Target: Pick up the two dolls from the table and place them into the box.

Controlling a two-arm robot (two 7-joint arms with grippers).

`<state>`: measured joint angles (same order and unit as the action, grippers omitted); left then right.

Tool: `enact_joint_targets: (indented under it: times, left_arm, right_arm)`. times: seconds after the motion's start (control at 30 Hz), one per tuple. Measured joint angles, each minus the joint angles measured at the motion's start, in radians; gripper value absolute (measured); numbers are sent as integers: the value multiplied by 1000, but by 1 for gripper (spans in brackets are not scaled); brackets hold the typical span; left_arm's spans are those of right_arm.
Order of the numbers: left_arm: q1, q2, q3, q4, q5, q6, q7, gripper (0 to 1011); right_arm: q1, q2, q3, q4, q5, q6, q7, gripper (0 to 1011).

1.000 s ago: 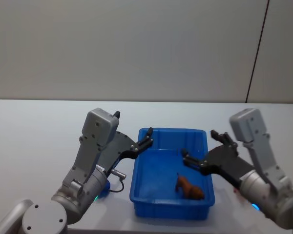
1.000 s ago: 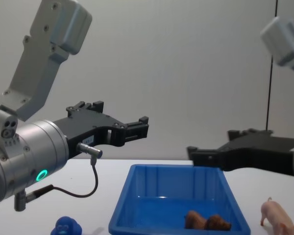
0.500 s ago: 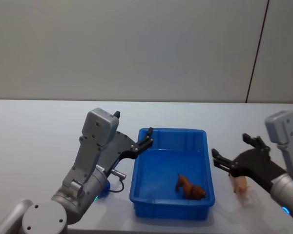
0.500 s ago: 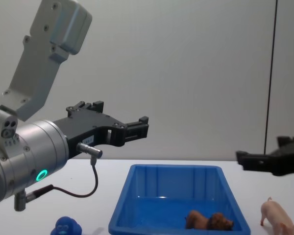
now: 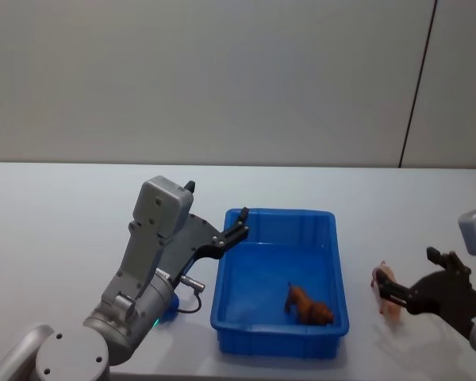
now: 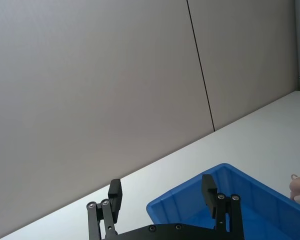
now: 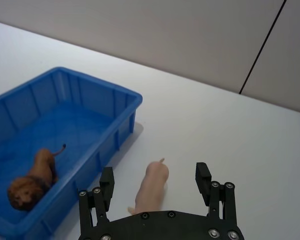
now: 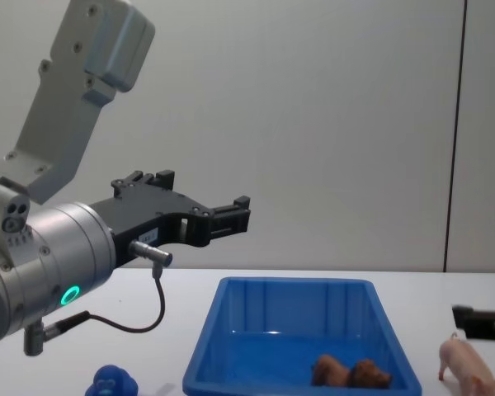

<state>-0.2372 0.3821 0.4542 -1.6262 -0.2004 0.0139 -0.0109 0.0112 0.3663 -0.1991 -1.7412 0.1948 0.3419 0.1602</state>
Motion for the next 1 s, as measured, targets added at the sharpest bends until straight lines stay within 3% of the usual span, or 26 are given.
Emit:
enact_joint_targets:
  times: [0.43,1.0]
  left_arm:
    - [0,0,0,0,0,0,0,1001]
    - [0,0,0,0,0,0,0,1001]
  right_arm:
    - [-20,4,-3,37,-3,37,5,1001]
    - [21,-45,-28,129,-28,59,-1,1001]
